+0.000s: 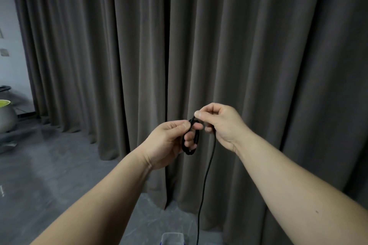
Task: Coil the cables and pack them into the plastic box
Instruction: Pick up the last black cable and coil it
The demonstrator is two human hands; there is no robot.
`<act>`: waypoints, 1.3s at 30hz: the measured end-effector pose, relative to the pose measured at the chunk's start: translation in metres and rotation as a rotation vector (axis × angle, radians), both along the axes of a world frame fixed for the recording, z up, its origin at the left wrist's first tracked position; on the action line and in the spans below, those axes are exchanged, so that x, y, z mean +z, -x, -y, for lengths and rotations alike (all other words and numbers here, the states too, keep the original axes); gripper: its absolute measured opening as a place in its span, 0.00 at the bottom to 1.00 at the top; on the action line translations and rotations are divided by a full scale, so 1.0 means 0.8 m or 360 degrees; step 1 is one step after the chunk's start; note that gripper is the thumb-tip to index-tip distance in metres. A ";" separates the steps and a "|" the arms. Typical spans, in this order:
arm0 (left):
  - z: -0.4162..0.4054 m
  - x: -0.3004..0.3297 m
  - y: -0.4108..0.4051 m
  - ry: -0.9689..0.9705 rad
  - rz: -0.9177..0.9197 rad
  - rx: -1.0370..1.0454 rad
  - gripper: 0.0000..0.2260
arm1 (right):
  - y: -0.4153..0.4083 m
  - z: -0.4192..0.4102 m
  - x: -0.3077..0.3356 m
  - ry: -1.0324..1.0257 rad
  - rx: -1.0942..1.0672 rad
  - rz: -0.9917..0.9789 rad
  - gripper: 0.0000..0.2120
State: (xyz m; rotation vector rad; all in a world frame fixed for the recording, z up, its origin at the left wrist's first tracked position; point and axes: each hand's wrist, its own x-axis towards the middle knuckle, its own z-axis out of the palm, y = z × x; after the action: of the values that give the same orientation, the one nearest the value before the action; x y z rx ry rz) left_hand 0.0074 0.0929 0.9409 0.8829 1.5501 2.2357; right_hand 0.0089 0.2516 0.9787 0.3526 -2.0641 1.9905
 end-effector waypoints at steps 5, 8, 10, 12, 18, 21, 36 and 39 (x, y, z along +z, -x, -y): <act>-0.004 0.004 0.020 -0.0105 0.0060 -0.0104 0.12 | 0.018 0.018 -0.021 0.0115 -0.0287 -0.0171 0.11; 0.009 0.009 0.038 -0.0167 0.0069 -0.0100 0.11 | 0.026 0.034 -0.027 0.0097 -0.0274 -0.0239 0.08; 0.019 0.013 0.050 -0.0206 0.0087 -0.0075 0.11 | 0.031 0.046 -0.027 0.0189 -0.0155 -0.0200 0.13; 0.030 0.014 0.061 -0.0220 0.0115 -0.0070 0.10 | 0.035 0.055 -0.028 0.0132 -0.0011 -0.0156 0.18; 0.055 0.001 0.086 -0.0299 0.0269 -0.0239 0.10 | 0.040 0.069 -0.035 -0.0496 0.0006 -0.0054 0.40; 0.058 0.000 0.091 -0.0307 0.0263 -0.0316 0.09 | 0.042 0.076 -0.039 -0.0586 0.0011 -0.0030 0.46; 0.034 0.016 0.086 -0.0097 0.0058 -0.0302 0.14 | 0.045 0.041 -0.034 -0.0484 0.0076 -0.0156 0.39; 0.025 0.017 0.083 -0.0091 0.0031 -0.0238 0.13 | 0.047 0.033 -0.032 -0.0436 0.0142 -0.0175 0.39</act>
State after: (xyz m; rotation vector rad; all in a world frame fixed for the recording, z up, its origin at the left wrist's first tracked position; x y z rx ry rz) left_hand -0.0594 0.0728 0.9542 0.9568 1.3701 2.1850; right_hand -0.0290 0.2251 0.9529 0.6024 -2.2876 1.6918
